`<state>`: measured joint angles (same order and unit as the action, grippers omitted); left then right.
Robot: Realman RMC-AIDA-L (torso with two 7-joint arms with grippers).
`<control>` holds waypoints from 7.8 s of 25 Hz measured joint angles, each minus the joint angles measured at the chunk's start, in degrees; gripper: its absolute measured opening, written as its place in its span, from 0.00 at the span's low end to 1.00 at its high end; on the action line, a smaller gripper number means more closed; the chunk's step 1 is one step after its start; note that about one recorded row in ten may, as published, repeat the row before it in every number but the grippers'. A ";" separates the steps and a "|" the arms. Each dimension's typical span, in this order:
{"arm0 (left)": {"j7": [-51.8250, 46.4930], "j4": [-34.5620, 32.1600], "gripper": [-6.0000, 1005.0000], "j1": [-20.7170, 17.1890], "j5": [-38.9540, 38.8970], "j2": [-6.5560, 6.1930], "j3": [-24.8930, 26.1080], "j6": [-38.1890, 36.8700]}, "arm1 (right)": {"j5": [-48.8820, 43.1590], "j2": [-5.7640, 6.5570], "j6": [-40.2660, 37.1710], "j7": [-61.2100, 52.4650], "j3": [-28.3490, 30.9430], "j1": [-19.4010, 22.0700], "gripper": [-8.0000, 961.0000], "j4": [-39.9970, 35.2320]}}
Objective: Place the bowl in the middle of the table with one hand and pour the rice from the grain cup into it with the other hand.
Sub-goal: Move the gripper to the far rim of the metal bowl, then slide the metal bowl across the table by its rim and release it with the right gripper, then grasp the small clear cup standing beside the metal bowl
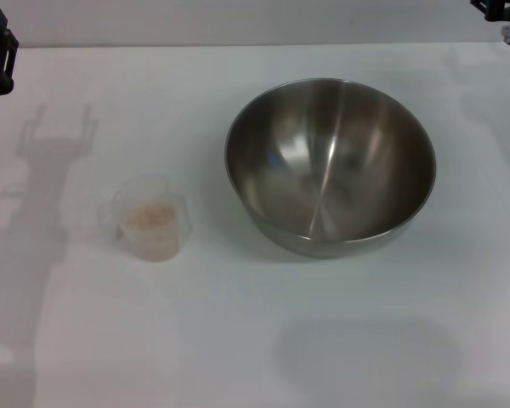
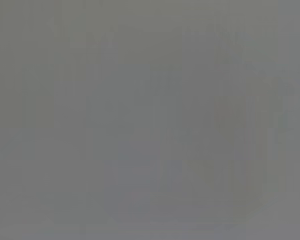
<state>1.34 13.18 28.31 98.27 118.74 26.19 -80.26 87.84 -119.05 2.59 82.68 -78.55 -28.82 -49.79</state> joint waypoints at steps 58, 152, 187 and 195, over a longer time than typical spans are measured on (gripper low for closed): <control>-0.46 0.81 0.69 0.11 -0.01 0.09 -0.13 -0.79 | -45.46 7.16 85.66 -34.61 37.48 -12.19 0.75 -11.67; -0.64 4.03 0.68 -3.33 -0.01 0.18 -1.76 -9.04 | -55.40 0.19 70.08 -40.34 15.22 -20.04 0.03 -3.01; -0.64 4.04 0.68 -3.36 -0.01 0.09 -1.76 -9.66 | -55.88 -0.78 13.46 -41.51 -12.03 -2.97 0.43 -24.11; -0.64 4.04 0.68 -3.26 -0.01 0.18 -2.15 -9.63 | -52.32 -0.65 -39.45 -45.68 -31.12 1.12 0.43 -7.42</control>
<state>0.70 17.22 25.05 98.26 118.92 24.04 -89.89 35.52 -119.71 -36.86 37.00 -109.67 -27.70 -57.21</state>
